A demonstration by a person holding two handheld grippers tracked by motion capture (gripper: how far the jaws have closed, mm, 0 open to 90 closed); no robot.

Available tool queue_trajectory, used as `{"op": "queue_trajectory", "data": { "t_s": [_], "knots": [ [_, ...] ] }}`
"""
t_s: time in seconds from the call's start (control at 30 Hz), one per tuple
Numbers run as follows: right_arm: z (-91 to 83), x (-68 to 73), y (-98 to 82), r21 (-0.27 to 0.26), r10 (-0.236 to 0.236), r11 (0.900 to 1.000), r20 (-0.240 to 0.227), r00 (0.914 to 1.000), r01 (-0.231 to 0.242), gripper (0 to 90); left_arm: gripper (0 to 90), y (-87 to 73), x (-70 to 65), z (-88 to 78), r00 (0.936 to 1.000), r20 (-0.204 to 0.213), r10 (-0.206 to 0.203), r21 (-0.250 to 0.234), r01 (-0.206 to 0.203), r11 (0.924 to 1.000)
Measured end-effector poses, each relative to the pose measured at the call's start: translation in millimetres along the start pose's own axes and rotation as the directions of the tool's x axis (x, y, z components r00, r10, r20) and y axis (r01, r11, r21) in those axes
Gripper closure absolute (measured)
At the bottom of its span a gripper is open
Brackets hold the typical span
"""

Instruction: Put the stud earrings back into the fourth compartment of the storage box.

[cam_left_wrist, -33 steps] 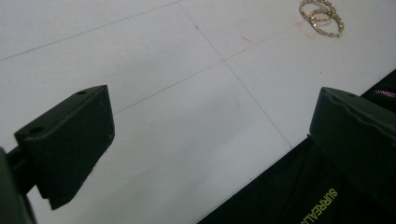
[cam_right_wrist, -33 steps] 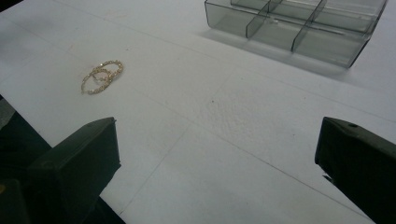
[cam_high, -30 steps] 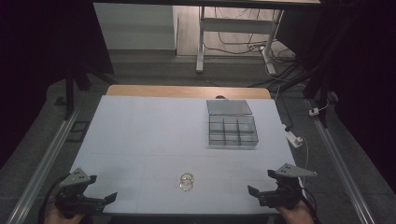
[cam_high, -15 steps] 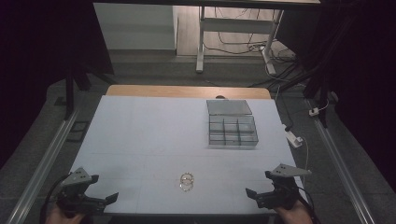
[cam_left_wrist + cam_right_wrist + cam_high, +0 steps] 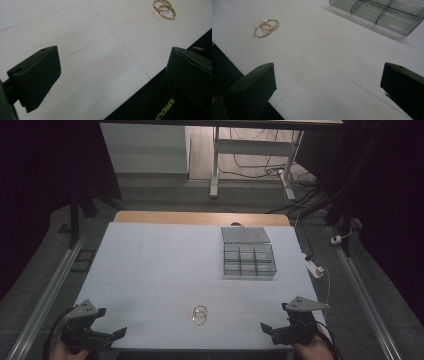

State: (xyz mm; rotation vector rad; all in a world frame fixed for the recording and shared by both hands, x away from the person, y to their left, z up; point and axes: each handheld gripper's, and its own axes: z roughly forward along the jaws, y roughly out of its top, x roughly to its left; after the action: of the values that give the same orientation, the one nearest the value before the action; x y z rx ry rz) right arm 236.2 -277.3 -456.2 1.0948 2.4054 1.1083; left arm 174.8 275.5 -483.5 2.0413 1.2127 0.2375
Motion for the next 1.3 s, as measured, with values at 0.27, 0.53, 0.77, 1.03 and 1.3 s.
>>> {"op": "queue_trajectory", "data": {
  "t_s": [0.27,0.53,0.77,1.03,1.3],
  "knots": [
    [4.7,6.1,5.7,-0.002,-0.019,1.0,-0.026,0.9995,0.019,0.0,0.0,0.0,-0.8,-0.3,1.0,-0.003,0.007,-0.001,-0.007,1.0],
    [12.3,10.6,10.9,0.001,-0.044,0.999,-0.045,0.998,0.044,0.0,0.0,1.1,-1.9,-0.1,0.9999,-0.01,0.012,-0.01,-0.012,0.9999],
    [20.2,16.2,18.7,-0.005,-0.073,0.997,-0.073,0.9947,0.073,0.0,0.0,2.5,-3.0,1.4,0.9997,-0.008,0.023,-0.021,-0.023,0.9995],
    [30.5,20.4,28.1,-0.019,-0.107,0.994,-0.079,0.9911,0.105,0.0,0.0,2.8,-2.4,1.8,0.9997,-0.003,0.023,-0.021,-0.023,0.9995],
    [47.1,26.6,37.1,-0.011,-0.147,0.989,-0.107,0.9833,0.147,0.0,0.0,2.6,-0.4,1.8,0.9997,0.019,0.015,-0.023,-0.014,0.9996]
  ]
}}
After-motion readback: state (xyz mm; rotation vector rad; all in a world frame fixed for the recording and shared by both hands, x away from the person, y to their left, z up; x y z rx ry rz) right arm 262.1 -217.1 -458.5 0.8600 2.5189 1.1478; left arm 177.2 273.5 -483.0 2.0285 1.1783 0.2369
